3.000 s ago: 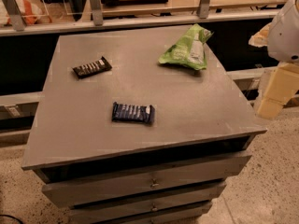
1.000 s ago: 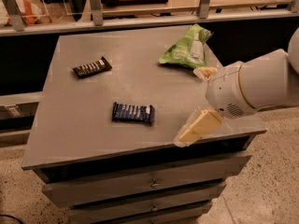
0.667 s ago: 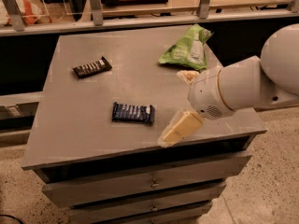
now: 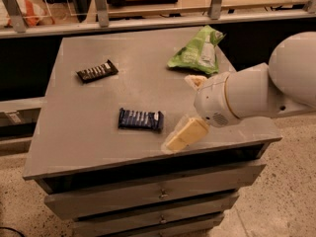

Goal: Move rxbar blueberry near rxbar chocolate

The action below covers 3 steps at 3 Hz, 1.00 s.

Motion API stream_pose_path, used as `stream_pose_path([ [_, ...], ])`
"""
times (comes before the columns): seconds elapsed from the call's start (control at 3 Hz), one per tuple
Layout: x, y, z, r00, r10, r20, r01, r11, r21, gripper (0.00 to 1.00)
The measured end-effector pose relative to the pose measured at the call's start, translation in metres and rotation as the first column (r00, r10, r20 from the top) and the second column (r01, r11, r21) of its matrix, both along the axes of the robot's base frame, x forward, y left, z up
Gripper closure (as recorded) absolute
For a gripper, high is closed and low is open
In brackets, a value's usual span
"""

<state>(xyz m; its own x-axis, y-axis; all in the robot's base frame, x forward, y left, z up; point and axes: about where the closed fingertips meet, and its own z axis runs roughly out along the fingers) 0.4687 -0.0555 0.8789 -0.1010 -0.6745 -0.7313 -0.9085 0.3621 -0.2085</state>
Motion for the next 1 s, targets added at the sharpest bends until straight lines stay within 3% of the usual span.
stream_pose_path([
  [0.33, 0.011, 0.016, -0.011, 1.0, 0.0, 0.009, 0.0, 0.999, 0.047, 0.0],
  [1.0, 0.027, 0.055, -0.036, 0.9968, 0.079, -0.013, -0.076, 0.989, 0.125, 0.0],
])
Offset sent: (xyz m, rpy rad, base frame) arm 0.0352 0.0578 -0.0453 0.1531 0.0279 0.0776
